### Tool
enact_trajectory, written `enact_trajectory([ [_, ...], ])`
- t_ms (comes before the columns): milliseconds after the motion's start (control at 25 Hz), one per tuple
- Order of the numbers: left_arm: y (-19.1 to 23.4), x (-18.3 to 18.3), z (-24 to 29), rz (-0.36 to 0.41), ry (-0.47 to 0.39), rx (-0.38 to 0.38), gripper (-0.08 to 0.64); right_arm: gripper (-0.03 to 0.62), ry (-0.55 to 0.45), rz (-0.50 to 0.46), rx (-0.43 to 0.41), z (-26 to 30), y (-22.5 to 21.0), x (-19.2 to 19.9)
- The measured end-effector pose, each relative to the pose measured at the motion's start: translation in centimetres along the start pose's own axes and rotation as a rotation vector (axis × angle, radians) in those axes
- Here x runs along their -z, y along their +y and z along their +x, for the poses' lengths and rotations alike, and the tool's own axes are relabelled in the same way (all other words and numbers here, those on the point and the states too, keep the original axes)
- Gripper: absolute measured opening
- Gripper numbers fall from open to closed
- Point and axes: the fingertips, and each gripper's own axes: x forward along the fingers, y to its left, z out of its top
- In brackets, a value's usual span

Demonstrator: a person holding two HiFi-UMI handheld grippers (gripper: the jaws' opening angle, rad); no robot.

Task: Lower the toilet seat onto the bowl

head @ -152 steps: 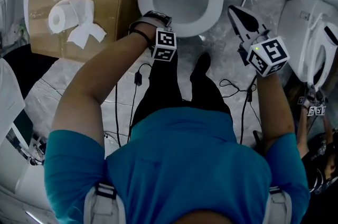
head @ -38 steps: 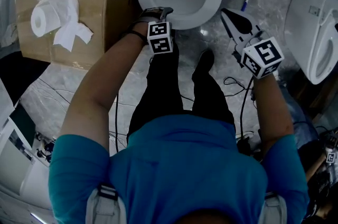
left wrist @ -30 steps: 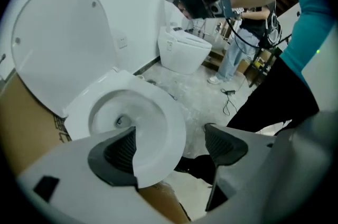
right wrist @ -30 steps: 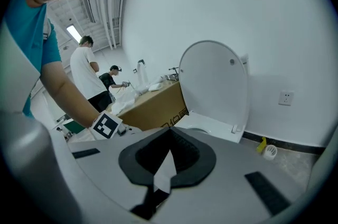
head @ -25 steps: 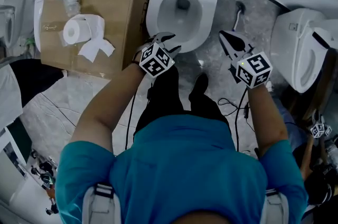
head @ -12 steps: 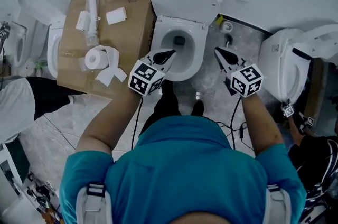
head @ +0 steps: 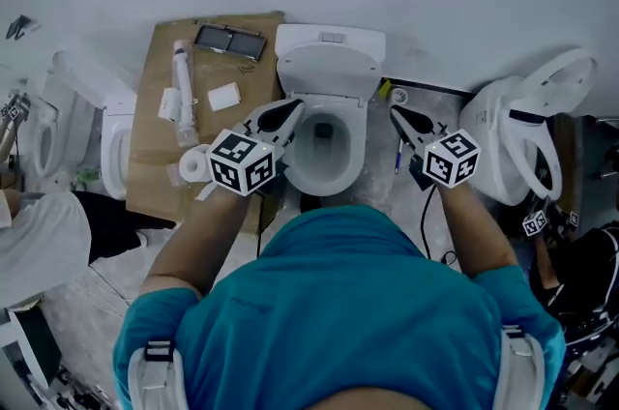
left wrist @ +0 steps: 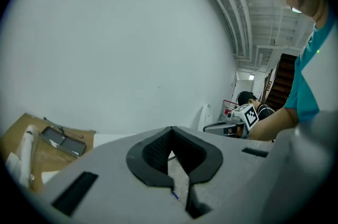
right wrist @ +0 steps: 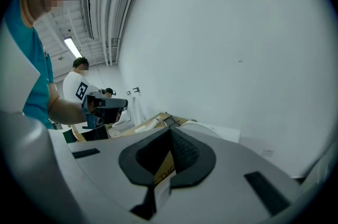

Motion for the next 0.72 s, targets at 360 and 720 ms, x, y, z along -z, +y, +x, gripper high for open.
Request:
enact_trajectory([
  [360,-0.3,-11.4,-4.5,0.069,-0.141,0.026,0.003,-0.009,-0.124,-0.067,0.049,-1.8,2.3,-12.1],
  [720,-3.4,-20.4,-5.4,0.116,-0.259,-0.004,0.003,-0.009,-0.199,-0.142,-0.002,-4.1,3.0,-21.6],
])
